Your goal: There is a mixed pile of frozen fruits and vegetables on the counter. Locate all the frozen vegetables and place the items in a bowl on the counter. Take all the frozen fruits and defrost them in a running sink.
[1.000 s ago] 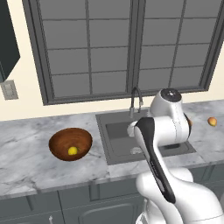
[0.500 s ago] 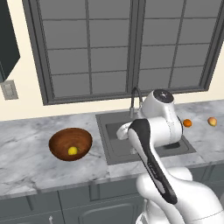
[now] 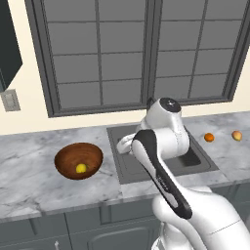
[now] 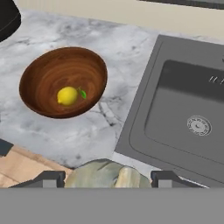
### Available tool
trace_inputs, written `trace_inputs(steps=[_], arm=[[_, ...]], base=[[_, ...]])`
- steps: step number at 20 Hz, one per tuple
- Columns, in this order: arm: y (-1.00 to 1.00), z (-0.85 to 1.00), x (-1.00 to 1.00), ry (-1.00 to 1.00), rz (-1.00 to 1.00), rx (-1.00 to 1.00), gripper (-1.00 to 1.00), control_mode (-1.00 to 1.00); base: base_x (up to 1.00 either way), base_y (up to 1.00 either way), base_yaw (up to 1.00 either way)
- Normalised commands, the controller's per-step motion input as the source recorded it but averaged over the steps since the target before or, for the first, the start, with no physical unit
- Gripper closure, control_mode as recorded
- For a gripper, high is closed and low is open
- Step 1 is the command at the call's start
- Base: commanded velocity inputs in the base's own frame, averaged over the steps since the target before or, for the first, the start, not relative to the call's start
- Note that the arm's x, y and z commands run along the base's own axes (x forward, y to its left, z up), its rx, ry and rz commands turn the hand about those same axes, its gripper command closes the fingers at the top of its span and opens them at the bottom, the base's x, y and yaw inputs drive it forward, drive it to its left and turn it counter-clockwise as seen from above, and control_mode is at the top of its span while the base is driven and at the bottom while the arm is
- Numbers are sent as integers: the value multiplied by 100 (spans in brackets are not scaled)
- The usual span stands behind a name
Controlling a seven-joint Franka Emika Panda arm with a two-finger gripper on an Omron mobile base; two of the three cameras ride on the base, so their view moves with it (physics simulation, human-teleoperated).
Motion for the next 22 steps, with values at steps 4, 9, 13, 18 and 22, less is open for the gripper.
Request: trace_inputs(steps=[4, 9, 13, 18, 22], arm=[[50, 0, 24, 0, 4, 0, 100, -100], [50, 0, 28, 0, 4, 0, 100, -100], [48, 0, 29, 0, 5, 0, 100, -100], [36, -3, 20, -1, 1, -2, 100, -100], [28, -12, 15, 0, 0, -4, 100, -100]], base=[[0, 0, 0], [0, 0, 0], [0, 0, 0], [0, 0, 0], [0, 0, 0]])
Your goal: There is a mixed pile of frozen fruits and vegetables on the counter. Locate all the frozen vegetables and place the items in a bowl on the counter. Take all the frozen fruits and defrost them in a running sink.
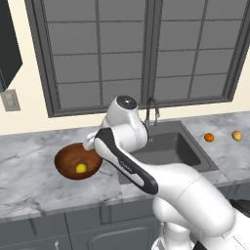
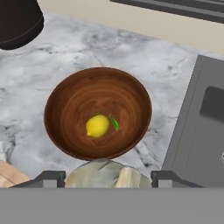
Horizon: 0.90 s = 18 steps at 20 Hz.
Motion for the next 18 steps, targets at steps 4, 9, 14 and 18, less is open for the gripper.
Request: trace_inputs(steps=[4, 9, 14, 18], arm=[[22, -22, 13, 0, 0, -3, 100, -100], [22, -19, 25, 3, 0, -3, 100, -100], [27, -18, 29, 5, 0, -4, 100, -100], [21, -20, 23, 6, 0, -6, 100, -100]], base=[[0, 0, 0], [0, 0, 0], [0, 0, 0], [0, 0, 0]])
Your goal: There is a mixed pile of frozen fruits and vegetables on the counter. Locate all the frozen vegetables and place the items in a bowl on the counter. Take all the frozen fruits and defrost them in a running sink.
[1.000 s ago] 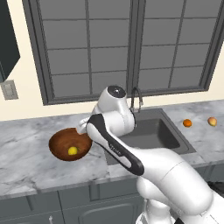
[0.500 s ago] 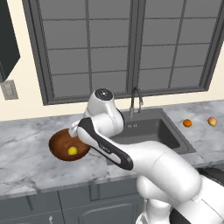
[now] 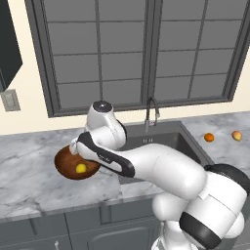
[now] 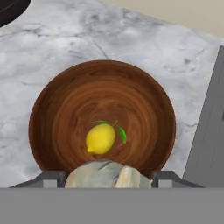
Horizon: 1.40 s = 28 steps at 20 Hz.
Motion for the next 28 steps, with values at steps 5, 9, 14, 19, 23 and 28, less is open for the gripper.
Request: trace_inputs(steps=[5, 9, 14, 19, 23, 28], arm=[[10, -24, 18, 5, 0, -4, 100, -100], [10, -26, 13, 3, 0, -2, 100, -100], [12, -23, 15, 3, 0, -1, 100, -100], [12, -22, 13, 4, 0, -1, 100, -100], [12, -23, 11, 4, 0, -2, 100, -100], [13, -25, 13, 5, 0, -2, 100, -100]], base=[[0, 0, 0], [0, 0, 0], [0, 0, 0], [0, 0, 0], [0, 0, 0], [0, 0, 0]])
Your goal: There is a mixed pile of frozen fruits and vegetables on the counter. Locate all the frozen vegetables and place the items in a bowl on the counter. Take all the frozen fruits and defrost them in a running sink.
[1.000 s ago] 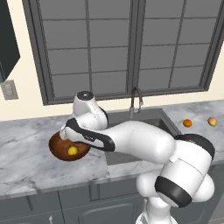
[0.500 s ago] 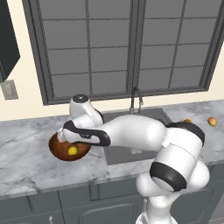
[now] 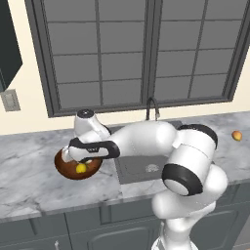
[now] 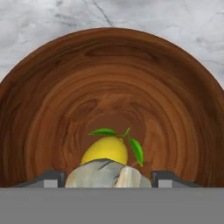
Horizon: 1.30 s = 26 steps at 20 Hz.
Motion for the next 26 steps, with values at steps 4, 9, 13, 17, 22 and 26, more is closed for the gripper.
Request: trace_inputs(steps=[4, 9, 13, 17, 22, 26], arm=[[11, -23, 14, 5, 0, -2, 100, -100], [15, -23, 19, 6, 0, -3, 100, -100], [10, -16, 18, 4, 0, -3, 100, -100], [6, -8, 2, 2, 0, -2, -100, -100], [-2, -1, 0, 0, 0, 0, -100, -100], [-5, 0, 0, 0, 0, 0, -100, -100]], base=[[0, 0, 0], [0, 0, 0], [0, 0, 0], [0, 0, 0], [0, 0, 0], [0, 0, 0]])
